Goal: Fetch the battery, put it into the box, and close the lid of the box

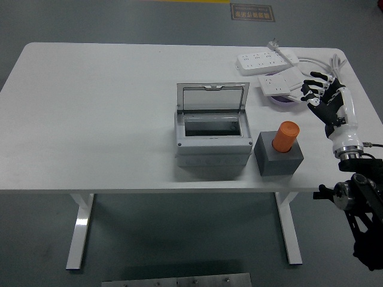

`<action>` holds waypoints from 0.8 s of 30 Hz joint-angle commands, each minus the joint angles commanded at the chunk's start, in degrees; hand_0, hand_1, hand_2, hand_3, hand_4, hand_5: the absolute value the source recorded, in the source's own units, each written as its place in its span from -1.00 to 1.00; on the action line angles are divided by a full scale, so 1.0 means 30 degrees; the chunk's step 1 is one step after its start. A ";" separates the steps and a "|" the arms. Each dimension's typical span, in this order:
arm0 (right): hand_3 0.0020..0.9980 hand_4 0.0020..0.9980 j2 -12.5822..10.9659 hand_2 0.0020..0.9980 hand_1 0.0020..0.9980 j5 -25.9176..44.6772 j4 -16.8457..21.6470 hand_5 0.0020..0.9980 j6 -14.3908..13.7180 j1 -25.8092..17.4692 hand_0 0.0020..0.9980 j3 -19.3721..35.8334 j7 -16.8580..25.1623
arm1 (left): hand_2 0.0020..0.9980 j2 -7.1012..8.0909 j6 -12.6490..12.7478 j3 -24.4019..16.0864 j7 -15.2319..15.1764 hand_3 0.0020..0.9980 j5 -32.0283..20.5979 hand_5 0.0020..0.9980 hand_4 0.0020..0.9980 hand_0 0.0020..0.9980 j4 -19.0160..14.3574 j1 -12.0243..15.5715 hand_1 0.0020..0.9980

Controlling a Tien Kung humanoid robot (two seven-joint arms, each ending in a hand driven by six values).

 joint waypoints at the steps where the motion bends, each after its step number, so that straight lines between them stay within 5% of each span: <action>1: 0.27 0.45 -0.0006 0.09 0.02 -0.0051 0.0014 -0.78 0.0001 -0.0011 -0.05 -0.0050 -0.0021 | 0.15 -0.0002 0.0000 0.0002 0.0000 0.08 -0.0004 -1.00 0.00 0.27 -0.0001 -0.0003 0.40; 2: 0.28 0.56 -0.0011 0.10 0.06 -0.0098 0.0027 -0.73 0.0001 -0.0021 0.12 -0.0093 -0.0039 | 0.15 -0.0004 0.0000 0.0006 -0.0001 0.08 -0.0008 -1.00 0.00 0.27 -0.0001 -0.0006 0.40; 24: 0.28 0.61 -0.0348 0.11 0.09 -0.1152 0.0167 -0.66 -0.0075 -0.0664 0.15 -0.1744 -0.0319 | 0.15 -0.0108 -0.0056 -0.0046 0.0010 0.08 0.0134 -1.00 0.00 0.27 -0.0001 -0.0085 0.40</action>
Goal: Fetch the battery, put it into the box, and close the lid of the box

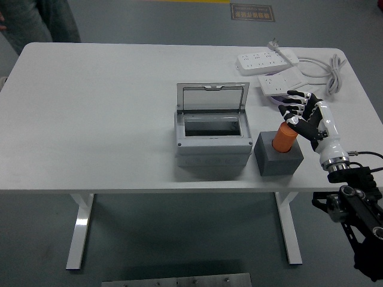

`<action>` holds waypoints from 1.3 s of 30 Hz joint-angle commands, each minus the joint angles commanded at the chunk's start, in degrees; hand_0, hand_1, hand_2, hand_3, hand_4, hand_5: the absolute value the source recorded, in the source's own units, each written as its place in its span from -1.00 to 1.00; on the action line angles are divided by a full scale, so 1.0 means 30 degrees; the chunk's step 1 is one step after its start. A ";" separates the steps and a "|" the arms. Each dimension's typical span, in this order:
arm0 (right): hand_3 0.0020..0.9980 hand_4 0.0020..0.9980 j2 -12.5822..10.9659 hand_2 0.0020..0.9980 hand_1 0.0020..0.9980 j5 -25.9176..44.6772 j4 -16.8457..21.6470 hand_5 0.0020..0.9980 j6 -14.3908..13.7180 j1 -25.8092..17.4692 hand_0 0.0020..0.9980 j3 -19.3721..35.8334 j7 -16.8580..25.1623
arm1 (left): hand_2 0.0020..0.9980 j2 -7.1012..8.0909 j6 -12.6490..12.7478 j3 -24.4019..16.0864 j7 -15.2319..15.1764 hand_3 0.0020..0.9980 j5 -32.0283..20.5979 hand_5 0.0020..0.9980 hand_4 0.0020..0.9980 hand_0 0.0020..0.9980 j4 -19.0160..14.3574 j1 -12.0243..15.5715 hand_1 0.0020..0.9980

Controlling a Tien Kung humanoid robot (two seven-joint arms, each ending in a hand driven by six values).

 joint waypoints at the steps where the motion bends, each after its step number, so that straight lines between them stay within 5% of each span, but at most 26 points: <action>1: 0.28 0.61 -0.0013 0.11 0.09 -0.0030 -0.0009 -0.66 0.0000 -0.0019 0.15 -0.0086 -0.0011 | 0.15 -0.0009 -0.0009 -0.0008 0.0001 0.08 0.0015 -1.00 0.00 0.27 0.0001 -0.0008 0.40; 20: 0.30 0.65 0.0037 0.12 0.13 -0.0911 -0.1654 -0.59 0.0056 0.0515 0.12 -0.1138 -0.0100 | 0.15 -0.0087 -0.0142 -0.0099 -0.0112 0.08 0.0335 -1.00 0.00 0.27 0.0031 -0.0228 0.40; 27: 0.53 0.66 -0.0001 0.34 0.30 -0.1091 -0.1834 -0.60 -0.0079 0.0501 0.18 -0.1265 -0.0058 | 0.15 -0.0087 -0.0133 -0.0115 -0.0156 0.08 0.0394 -1.00 0.00 0.27 0.0044 -0.0235 0.40; 39: 0.42 0.61 -0.0104 0.30 0.25 -0.1129 -0.2077 -0.58 -0.0324 0.0322 0.15 -0.1573 0.0028 | 0.15 -0.0035 -0.0157 -0.0142 -0.0258 0.08 0.0500 -1.00 0.00 0.27 0.0074 -0.0289 0.40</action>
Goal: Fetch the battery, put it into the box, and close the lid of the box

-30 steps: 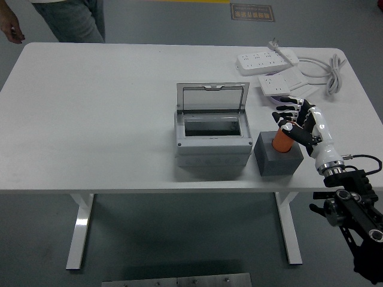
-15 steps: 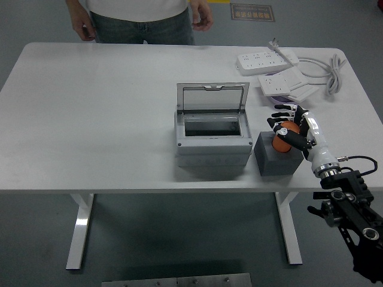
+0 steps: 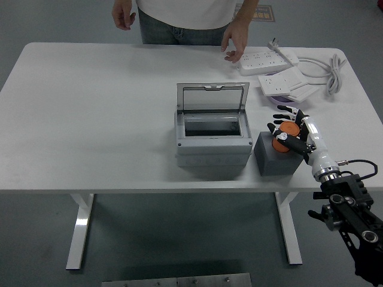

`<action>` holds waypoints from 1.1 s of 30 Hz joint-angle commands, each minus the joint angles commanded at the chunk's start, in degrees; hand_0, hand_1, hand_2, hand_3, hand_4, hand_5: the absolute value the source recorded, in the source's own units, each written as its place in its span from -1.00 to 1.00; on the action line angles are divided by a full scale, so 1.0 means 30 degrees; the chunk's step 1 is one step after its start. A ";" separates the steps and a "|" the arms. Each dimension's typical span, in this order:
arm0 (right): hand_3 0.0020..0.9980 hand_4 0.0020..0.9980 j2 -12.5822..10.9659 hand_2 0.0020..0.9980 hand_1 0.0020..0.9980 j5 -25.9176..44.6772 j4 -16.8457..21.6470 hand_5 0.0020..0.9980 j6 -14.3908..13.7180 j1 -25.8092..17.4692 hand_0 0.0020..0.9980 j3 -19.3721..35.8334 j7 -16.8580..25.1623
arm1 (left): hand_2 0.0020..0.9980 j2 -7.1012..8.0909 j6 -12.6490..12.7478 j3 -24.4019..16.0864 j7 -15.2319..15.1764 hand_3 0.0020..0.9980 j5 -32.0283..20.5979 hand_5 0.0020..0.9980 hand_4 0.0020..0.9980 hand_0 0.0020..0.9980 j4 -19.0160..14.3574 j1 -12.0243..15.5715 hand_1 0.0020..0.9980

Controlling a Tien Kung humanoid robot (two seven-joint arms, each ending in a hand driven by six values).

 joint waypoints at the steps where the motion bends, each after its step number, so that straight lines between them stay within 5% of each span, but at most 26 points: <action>1: 0.42 0.61 -0.0002 0.30 0.25 -0.0001 -0.0014 -0.58 -0.0016 -0.0006 0.15 -0.0009 0.0002 | 0.15 0.0004 0.0000 0.0003 -0.0006 0.08 0.0000 -1.00 0.00 0.27 0.0002 -0.0001 0.40; 17: 0.36 0.38 -0.0028 0.21 0.17 -0.0032 -0.0063 -0.78 -0.0459 -0.0057 -0.03 -0.0187 0.0113 | 0.15 0.0098 0.0088 0.0089 -0.0192 0.08 -0.0080 -1.00 0.00 0.27 0.0054 -0.0047 0.40; 18: 0.21 0.22 -0.0034 0.04 0.04 -0.0042 -0.0070 -0.77 -0.0484 -0.0052 -0.04 -0.0213 0.0102 | 0.15 0.0103 0.0097 0.0087 -0.0202 0.08 -0.0080 -1.00 0.00 0.27 0.0058 -0.0051 0.40; 22: 0.21 0.22 -0.0047 0.04 0.04 -0.0124 -0.0076 -0.77 -0.0620 -0.0032 -0.04 -0.0258 0.0063 | 0.15 0.0116 0.0113 0.0089 -0.0203 0.08 -0.0080 -1.00 0.00 0.27 0.0058 -0.0048 0.40; 23: -0.09 0.05 -0.0049 -0.09 -0.09 -0.0149 -0.0084 -0.60 -0.0669 -0.0021 -0.07 -0.0271 0.0047 | 0.15 0.0120 0.0123 0.0100 -0.0214 0.08 -0.0095 -1.00 0.00 0.27 0.0061 -0.0053 0.40; 33: -0.11 -0.01 -0.0072 -0.12 -0.14 -0.0162 -0.0115 -0.76 -0.1029 0.0019 -0.04 -0.0367 0.0070 | 0.15 0.0134 0.0191 0.0089 -0.0283 0.08 -0.0013 -1.00 0.00 0.27 0.0081 -0.0091 0.40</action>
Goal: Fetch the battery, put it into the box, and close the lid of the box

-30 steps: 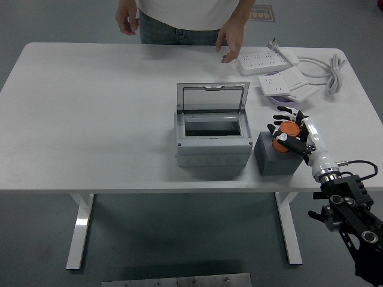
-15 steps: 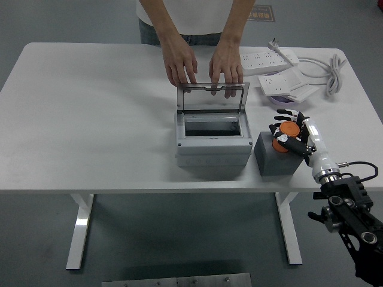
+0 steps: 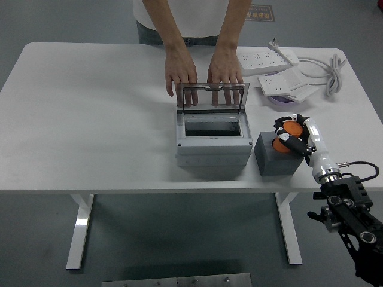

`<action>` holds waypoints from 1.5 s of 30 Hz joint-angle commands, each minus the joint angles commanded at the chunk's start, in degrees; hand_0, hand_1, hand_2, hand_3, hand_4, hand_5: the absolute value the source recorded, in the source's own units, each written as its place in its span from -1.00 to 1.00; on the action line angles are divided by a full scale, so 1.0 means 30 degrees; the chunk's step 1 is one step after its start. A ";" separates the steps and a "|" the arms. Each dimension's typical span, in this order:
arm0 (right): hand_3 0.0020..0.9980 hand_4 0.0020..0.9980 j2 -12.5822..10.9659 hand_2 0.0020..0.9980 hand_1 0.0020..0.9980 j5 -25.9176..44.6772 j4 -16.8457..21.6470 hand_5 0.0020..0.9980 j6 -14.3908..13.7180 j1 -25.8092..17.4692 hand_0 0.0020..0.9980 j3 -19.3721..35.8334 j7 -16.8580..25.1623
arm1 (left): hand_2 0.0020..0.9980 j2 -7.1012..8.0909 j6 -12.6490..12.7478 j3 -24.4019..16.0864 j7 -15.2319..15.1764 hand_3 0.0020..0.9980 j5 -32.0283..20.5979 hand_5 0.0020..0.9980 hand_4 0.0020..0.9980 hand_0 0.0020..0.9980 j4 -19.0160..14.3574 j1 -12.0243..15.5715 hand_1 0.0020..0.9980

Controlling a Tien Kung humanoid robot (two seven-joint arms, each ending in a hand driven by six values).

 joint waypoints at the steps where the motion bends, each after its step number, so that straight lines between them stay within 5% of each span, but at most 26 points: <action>1: -0.11 -0.01 0.0000 -0.12 -0.14 0.0025 -0.0008 -0.76 -0.0040 -0.0003 -0.04 0.0003 0.0020 | 0.15 0.0004 0.0017 -0.0004 -0.0011 0.08 0.0012 -1.00 0.00 0.27 0.0003 -0.0001 0.40; 14: -0.34 -0.21 -0.0012 -0.33 -0.29 0.0223 -0.0070 -0.80 -0.0392 0.0052 -0.18 -0.0064 0.0191 | 0.15 -0.0005 0.0119 -0.0082 -0.0074 0.08 0.0191 -1.00 0.00 0.27 0.0008 -0.0009 0.40; 15: -0.36 -0.47 -0.0014 -0.42 -0.34 0.0246 -0.0072 -0.96 -0.0420 0.0073 -0.21 -0.0075 0.0205 | 0.15 -0.0004 0.0120 -0.0094 -0.0075 0.08 0.0211 -1.00 0.00 0.27 0.0007 -0.0014 0.40; 20: -0.36 -0.47 -0.0005 -0.42 -0.34 0.0391 -0.0057 -0.96 -0.0559 0.0227 -0.21 -0.0106 0.0251 | 0.15 -0.0001 0.0111 -0.0148 -0.0066 0.08 0.0295 -1.00 0.00 0.27 -0.0003 -0.0030 0.40; 21: -0.37 -0.66 -0.0003 -0.46 -0.38 0.0425 -0.0057 -1.00 -0.0593 0.0278 -0.23 -0.0104 0.0262 | 0.15 -0.0003 0.0103 -0.0162 -0.0058 0.08 0.0315 -1.00 0.00 0.27 -0.0006 -0.0032 0.40; 27: -0.37 -0.76 -0.0050 -0.47 -0.39 0.0285 -0.0050 -1.00 -0.0900 0.0678 -0.26 -0.0202 0.0177 | 0.15 0.0001 0.0043 -0.0225 -0.0016 0.08 0.0421 -1.00 0.00 0.27 -0.0017 -0.0062 0.40; 35: -0.37 -0.74 -0.0474 -0.47 -0.44 -0.0702 0.0079 -1.00 -0.1365 0.1748 -0.35 -0.0542 -0.0363 | 0.15 0.0018 -0.0045 -0.0349 0.0112 0.08 0.0623 -1.00 0.00 0.27 -0.0045 -0.0072 0.40; 45: -0.37 -0.73 -0.1349 -0.46 -0.50 -0.4983 0.1047 -1.00 -0.0970 0.3480 -0.43 -0.0700 -0.2583 | 0.15 0.0070 -0.0094 -0.0380 0.0227 0.08 0.0632 -1.00 0.00 0.27 -0.0074 -0.0040 0.40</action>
